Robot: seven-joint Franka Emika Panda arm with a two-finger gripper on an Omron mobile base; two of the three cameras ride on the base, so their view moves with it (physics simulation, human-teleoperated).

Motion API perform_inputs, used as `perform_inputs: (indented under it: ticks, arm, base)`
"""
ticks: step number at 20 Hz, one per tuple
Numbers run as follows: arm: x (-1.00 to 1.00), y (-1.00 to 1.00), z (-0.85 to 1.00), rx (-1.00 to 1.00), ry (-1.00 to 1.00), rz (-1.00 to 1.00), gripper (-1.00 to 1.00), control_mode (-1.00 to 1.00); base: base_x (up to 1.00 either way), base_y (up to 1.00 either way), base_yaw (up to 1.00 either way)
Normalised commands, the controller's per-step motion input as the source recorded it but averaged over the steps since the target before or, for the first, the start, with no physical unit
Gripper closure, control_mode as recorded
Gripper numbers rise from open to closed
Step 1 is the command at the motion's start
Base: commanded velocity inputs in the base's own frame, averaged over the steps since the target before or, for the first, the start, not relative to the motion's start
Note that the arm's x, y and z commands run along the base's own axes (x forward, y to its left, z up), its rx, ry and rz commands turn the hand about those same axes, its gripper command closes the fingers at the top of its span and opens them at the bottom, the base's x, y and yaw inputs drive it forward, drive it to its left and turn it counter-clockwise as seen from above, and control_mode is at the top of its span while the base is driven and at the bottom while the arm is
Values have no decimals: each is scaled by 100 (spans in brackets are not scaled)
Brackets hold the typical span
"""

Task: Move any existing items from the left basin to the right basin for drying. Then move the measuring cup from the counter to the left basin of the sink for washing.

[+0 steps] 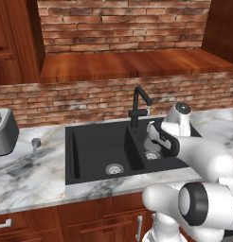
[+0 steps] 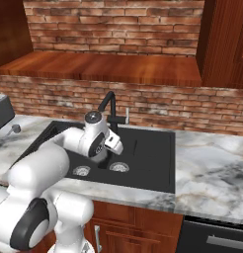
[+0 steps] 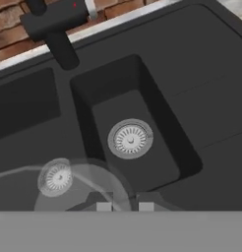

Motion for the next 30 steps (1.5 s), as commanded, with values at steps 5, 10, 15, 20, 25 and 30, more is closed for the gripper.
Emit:
perform_inputs:
  ticks: [5,10,15,20,25,30]
  arm:
    - [16,-23,-27,0,0,0,100,-100]
    - [23,-17,-21,0,0,0,100,-100]
    - [23,-12,-19,0,0,0,100,-100]
    - [13,-3,-17,0,0,0,100,-100]
    - [9,0,-18,0,0,0,100,-100]
    - [9,0,-23,0,1,0,100,-100]
  base:
    - [0,0,0]
    - [0,0,0]
    - [0,0,0]
    - [0,0,0]
    - [0,0,0]
    - [0,0,0]
